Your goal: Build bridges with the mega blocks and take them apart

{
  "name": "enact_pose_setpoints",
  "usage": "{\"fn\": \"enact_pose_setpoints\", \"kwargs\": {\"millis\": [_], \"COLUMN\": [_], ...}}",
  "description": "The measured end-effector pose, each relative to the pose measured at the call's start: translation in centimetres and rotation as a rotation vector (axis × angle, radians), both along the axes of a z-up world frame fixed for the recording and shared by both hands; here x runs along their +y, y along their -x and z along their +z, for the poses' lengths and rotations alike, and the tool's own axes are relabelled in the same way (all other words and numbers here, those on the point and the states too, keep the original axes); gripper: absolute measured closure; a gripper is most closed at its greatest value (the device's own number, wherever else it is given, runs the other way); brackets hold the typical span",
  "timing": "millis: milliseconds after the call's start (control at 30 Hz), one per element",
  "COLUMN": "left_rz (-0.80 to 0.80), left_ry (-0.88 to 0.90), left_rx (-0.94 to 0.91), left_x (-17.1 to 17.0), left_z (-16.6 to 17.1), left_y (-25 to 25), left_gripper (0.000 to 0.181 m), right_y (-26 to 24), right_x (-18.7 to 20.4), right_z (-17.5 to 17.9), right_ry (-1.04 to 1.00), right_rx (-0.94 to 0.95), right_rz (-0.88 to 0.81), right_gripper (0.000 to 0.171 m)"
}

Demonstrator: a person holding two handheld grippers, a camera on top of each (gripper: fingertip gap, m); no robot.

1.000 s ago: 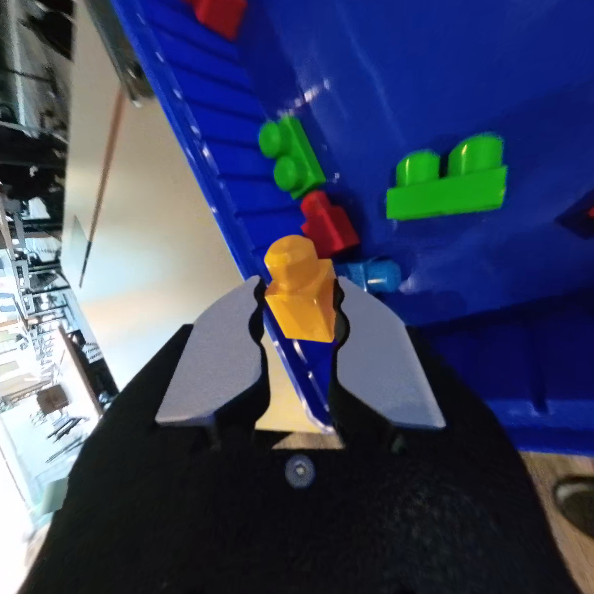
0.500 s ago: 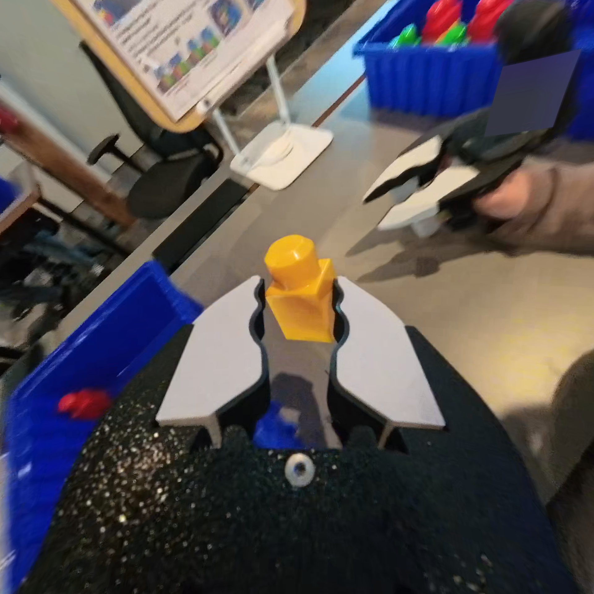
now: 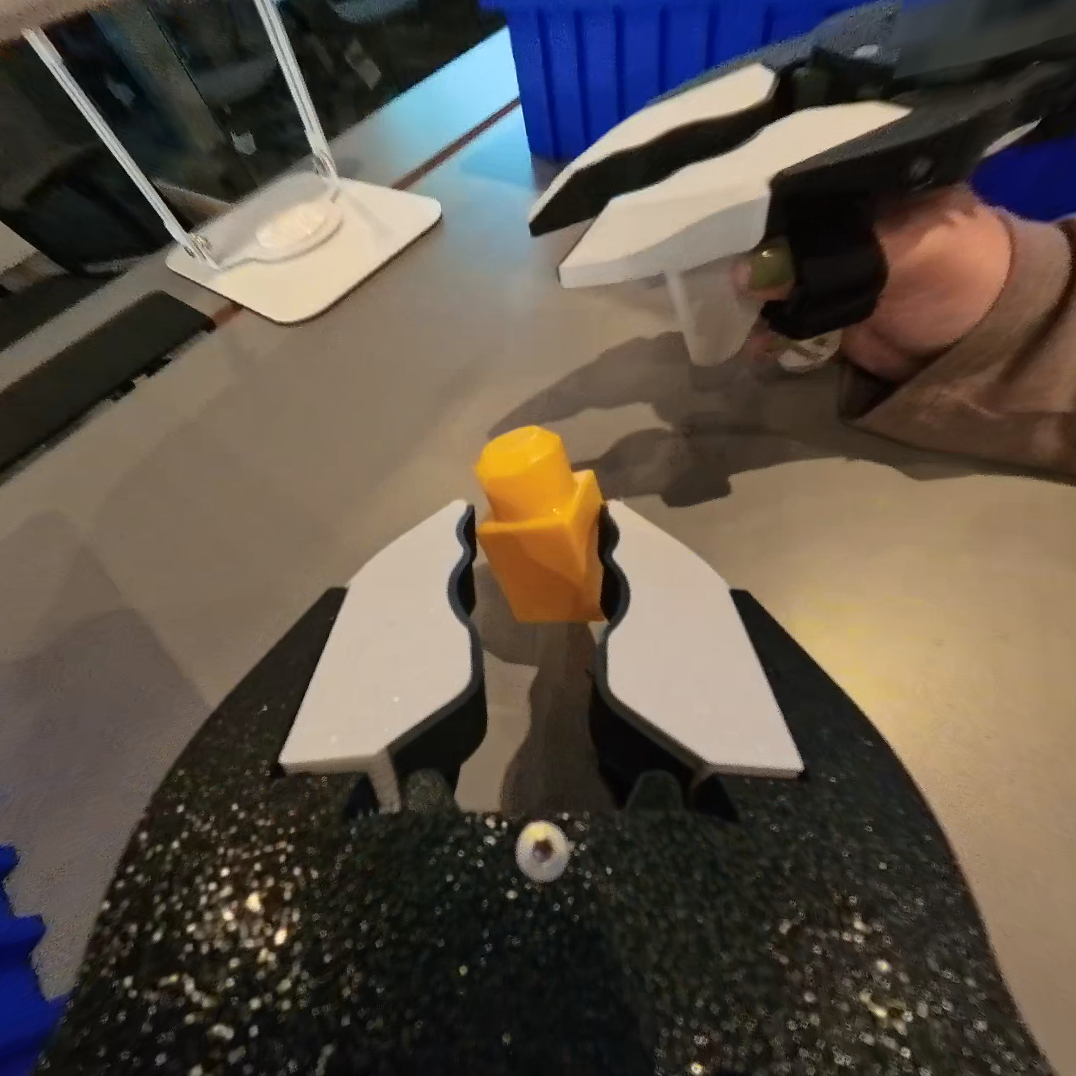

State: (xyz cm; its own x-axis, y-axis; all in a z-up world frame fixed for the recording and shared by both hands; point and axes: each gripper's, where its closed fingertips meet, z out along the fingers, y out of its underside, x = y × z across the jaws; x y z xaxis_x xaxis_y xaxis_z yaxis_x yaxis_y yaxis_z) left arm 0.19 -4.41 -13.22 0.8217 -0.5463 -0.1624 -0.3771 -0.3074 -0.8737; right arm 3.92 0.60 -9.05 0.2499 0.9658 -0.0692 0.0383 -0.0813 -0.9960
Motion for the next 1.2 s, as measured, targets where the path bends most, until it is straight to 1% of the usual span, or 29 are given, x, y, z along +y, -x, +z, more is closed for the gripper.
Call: {"fn": "enact_pose_setpoints", "kwargs": {"millis": [100,200,267,333,433,467,533,633,667,700,767,867,933,1000,1067,1133,1200], "left_rz": [-0.007,-0.059,-0.116,-0.176,-0.244,-0.252,-0.225,-0.16,-0.141,-0.124,-0.091,-0.014,0.033,0.072,0.114,0.153,0.26], "left_ry": [0.049,0.023,-0.022,-0.064,-0.106,-0.109,-0.105,-0.059,-0.056,-0.06,-0.076,-0.05,-0.022,-0.037,-0.067,-0.077,-0.066], "left_rx": [0.015,-0.002,-0.002,0.003,0.009,0.01,0.002,0.011,0.006,-0.004,-0.029,-0.042,-0.051,-0.057,-0.041,-0.014,0.001], "left_x": [-0.2,-0.6,-1.1,-1.6,-2.3,-2.4,-2.4,-2.6,-2.8,-3.1,-4.0,-5.6,-7.0,-8.3,-9.6,-11.0,-12.4], "left_z": [-1.0,-0.9,-0.4,-0.1,0.2,0.2,0.3,0.8,1.2,1.9,3.4,5.3,6.7,8.3,9.8,11.2,12.6], "left_y": [0.3,-0.3,-1.0,-1.6,-2.2,-2.3,-2.1,-1.1,-0.8,-0.4,0.2,1.6,2.5,3.7,5.6,8.2,12.3], "left_gripper": [0.141,0.142,0.142,0.142,0.142,0.142,0.139,0.108,0.103,0.101,0.101,0.107,0.112,0.114,0.117,0.118,0.118], "right_y": [1.5,2.7,3.1,3.2,3.0,2.9,3.0,2.9,2.8,2.8,3.1,4.0,4.6,5.4,6.0,6.4,6.4], "right_x": [-2.6,-4.4,-5.7,-6.7,-8.0,-8.0,-7.6,-5.9,-5.4,-5.2,-5.5,-6.5,-6.9,-7.4,-7.8,-8.0,-7.9], "right_z": [-0.8,-1.8,-2.1,-2.4,-2.9,-2.9,-2.8,-2.4,-2.5,-2.7,-3.2,-4.0,-4.1,-4.1,-4.0,-4.3,-5.1], "right_ry": [0.026,0.116,0.187,0.27,0.384,0.39,0.358,0.211,0.151,0.095,0.012,-0.03,-0.003,0.068,0.102,0.069,0.016], "right_rx": [-0.056,-0.113,-0.12,-0.142,-0.164,-0.163,-0.156,-0.171,-0.206,-0.244,-0.321,-0.415,-0.42,-0.417,-0.412,-0.441,-0.488], "right_rz": [0.172,0.276,0.358,0.439,0.545,0.552,0.524,0.377,0.324,0.282,0.245,0.232,0.205,0.182,0.159,0.13,0.113], "right_gripper": [0.136,0.124,0.121,0.123,0.141,0.141,0.141,0.141,0.141,0.141,0.141,0.141,0.141,0.141,0.141,0.141,0.141]}}
